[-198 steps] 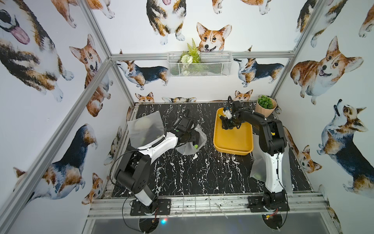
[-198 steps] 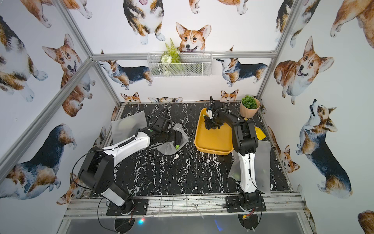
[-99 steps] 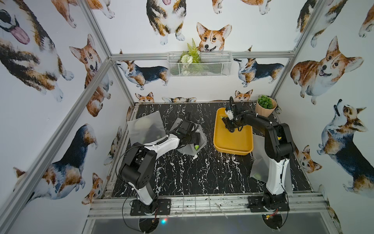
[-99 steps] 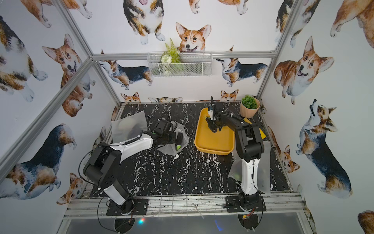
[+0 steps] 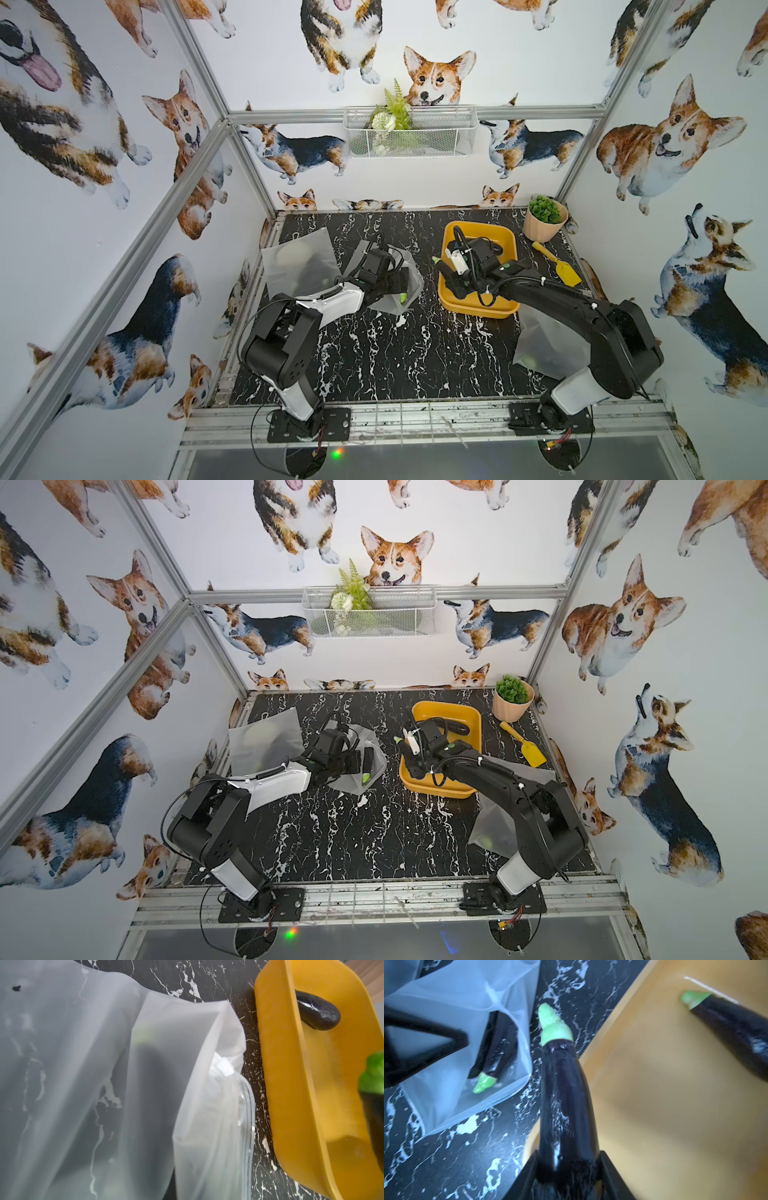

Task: Place the eggplant in a zip-top bag and seal the zipper
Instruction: Place the eggplant in the zipper food storage bag.

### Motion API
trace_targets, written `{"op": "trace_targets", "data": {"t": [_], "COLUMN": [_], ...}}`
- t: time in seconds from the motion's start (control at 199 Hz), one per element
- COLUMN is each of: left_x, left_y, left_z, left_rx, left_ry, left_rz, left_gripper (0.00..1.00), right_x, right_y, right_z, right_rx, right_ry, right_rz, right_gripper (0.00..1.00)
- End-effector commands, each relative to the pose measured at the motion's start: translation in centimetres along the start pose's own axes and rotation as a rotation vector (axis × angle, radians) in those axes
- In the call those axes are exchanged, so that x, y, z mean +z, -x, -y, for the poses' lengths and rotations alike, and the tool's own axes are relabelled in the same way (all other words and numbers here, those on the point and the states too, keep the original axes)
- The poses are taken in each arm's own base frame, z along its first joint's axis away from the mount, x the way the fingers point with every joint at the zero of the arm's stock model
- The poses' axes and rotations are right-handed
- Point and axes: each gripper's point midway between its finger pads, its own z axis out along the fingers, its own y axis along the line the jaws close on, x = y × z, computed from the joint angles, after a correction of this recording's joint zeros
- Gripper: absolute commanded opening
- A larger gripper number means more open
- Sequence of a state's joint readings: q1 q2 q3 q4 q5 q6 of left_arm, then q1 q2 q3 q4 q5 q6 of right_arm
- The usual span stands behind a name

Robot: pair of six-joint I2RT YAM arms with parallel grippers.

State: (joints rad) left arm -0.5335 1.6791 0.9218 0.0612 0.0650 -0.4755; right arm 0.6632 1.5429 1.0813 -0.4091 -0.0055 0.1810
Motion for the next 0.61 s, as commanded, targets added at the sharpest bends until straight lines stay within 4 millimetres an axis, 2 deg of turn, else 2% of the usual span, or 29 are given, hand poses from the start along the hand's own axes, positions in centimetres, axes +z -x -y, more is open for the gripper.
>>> {"op": "trace_targets", "data": {"t": [0.0, 0.06, 0.216, 0.396, 0.406, 0.432, 0.602], "left_x": [-1.4, -1.9, -2.7, -4.2, -4.0, -4.1, -5.4], "left_y": [1.4, 1.4, 0.9, 0.6, -0.5, -1.0, -1.6], "left_z": [1.1, 1.6, 3.0, 4.2, 3.7, 3.7, 4.7], "left_rx": [0.006, 0.009, 0.036, 0.053, 0.052, 0.051, 0.046], "left_ry": [-0.043, -0.067, -0.108, -0.133, -0.123, -0.126, -0.153], "left_rz": [0.069, 0.070, 0.063, 0.068, 0.045, 0.033, 0.046], "left_gripper": [0.00, 0.00, 0.00, 0.00, 0.00, 0.00, 0.00], "right_x": [0.3, 0.8, 1.9, 2.6, 2.6, 2.7, 4.3], "right_y": [-1.7, -2.0, -1.6, -0.5, -0.5, -0.4, -1.3], "right_z": [-4.7, -6.2, -8.8, -9.8, -9.9, -10.0, -9.7], "right_rx": [0.041, 0.050, 0.097, 0.168, 0.171, 0.179, 0.246], "right_ry": [0.100, 0.140, 0.223, 0.254, 0.257, 0.260, 0.207], "right_rz": [-0.039, -0.050, -0.073, -0.085, -0.090, -0.098, -0.195], "right_gripper": [0.38, 0.38, 0.38, 0.38, 0.38, 0.39, 0.41]}}
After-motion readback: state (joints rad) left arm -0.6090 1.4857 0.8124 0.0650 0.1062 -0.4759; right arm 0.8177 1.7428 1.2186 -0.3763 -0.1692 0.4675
